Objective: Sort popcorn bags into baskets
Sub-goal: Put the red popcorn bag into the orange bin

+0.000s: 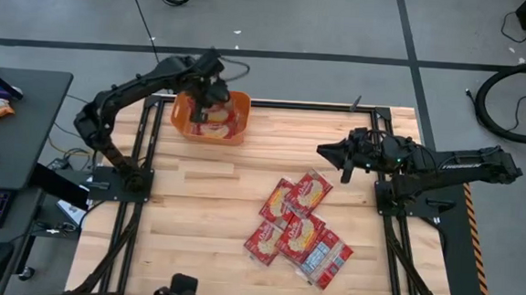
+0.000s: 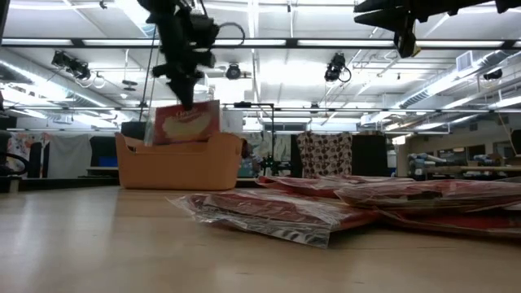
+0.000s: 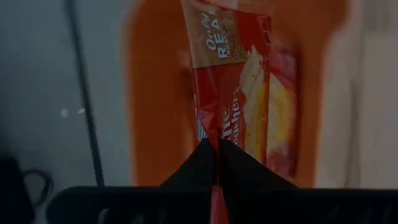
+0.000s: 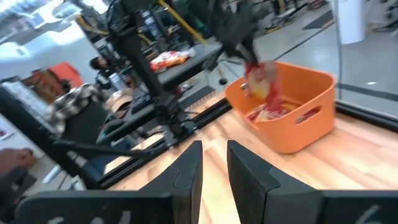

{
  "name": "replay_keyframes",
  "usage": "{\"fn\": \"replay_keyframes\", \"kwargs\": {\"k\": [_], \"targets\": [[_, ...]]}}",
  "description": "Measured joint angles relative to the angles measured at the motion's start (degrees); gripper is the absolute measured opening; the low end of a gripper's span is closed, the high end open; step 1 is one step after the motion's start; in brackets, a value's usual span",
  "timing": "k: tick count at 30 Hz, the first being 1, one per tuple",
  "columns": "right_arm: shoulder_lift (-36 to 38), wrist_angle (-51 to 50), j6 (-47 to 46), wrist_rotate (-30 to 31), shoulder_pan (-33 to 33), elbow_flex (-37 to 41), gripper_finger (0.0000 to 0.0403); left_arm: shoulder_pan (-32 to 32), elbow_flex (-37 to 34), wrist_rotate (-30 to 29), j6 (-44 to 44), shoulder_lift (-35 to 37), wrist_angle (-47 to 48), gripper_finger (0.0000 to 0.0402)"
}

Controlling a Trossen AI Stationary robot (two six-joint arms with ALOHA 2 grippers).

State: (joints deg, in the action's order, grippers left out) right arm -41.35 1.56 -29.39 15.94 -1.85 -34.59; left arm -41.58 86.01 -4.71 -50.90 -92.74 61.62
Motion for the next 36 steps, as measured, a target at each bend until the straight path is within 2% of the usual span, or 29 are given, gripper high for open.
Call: {"fn": "replay_keyframes", "kwargs": {"k": [4,11,15,20,25,28,34,36], "targets": [[0.0,-0.02,-0.21,3.03,0.0,0.0,0.0079,-0.09,-5.8,0.04,-3.81,-0.14,-0.37,0.0022],[-0.01,-0.03,-0.57,5.04,0.31,0.0,0.0079,-0.38,-11.57,-0.18,-2.07,-0.14,-3.64,0.003],[0.0,-0.02,-1.06,5.04,0.52,0.0,0.0079,0.39,-11.66,-1.13,-0.02,-0.14,-4.97,0.0063],[0.0,0.0,-1.98,4.3,0.52,0.0,0.0079,2.56,-8.6,-7.25,6.2,-0.12,-5.13,0.0115],[0.0,0.0,-2.09,1.93,0.52,0.0,0.0079,6.56,-4.24,-8.49,12.89,-0.07,-2.87,0.0135],[0.0,-0.02,-2.09,0.26,0.52,0.0,0.0079,10.08,-2.96,-4.16,18.49,-0.05,-1.03,0.0136],[-0.02,-0.44,-2.0,-3.27,0.52,0.0,0.0079,17.29,-2.31,15.34,32.94,-0.05,-0.96,0.0137],[0.0,-0.49,-1.98,-4.32,0.52,0.0,0.0079,20.1,-2.38,17.31,37.63,-0.05,-2.13,0.0137]]}}
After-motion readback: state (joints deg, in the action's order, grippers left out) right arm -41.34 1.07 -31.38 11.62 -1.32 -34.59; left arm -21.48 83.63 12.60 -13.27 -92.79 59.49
